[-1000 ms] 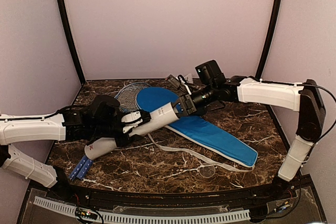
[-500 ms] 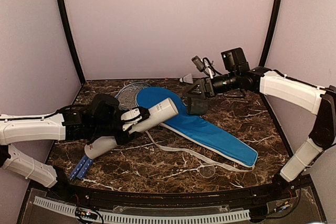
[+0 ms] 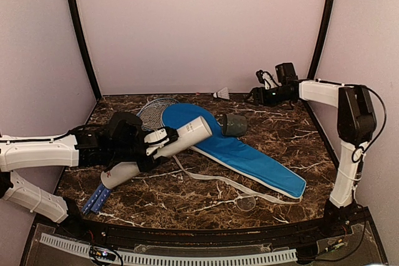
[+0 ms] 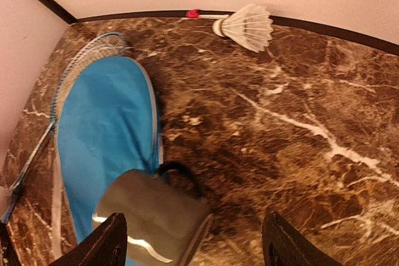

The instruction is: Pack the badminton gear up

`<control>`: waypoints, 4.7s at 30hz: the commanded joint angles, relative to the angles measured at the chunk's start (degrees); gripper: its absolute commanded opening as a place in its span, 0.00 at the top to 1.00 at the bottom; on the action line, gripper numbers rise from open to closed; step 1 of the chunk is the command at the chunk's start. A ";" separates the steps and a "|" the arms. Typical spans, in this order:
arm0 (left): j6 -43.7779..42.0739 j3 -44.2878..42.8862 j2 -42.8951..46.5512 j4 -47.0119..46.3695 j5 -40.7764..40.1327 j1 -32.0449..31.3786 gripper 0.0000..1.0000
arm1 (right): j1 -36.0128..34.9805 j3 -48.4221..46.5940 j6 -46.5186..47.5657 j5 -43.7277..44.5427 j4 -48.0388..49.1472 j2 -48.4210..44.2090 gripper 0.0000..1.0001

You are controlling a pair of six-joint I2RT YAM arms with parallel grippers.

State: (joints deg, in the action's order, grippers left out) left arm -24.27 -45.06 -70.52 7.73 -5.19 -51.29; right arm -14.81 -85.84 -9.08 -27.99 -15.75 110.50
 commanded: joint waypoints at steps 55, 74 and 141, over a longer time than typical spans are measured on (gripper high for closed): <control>0.34 -2.65 -5.00 -1.23 0.88 -0.22 0.42 | -2.00 -56.91 -19.99 0.84 19.65 52.90 0.26; 0.76 -2.58 -4.19 -1.48 0.82 -0.22 0.43 | -2.26 -59.37 -27.72 -0.01 22.46 56.30 0.53; -0.33 -1.81 0.51 -1.04 1.76 -2.83 0.43 | -4.60 24.41 0.06 -29.62 -6.83 -43.99 1.00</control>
State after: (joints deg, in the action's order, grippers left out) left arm -23.99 -46.15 -71.44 7.40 -3.86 -53.65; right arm -16.95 -63.96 -9.45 -49.74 -14.90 70.19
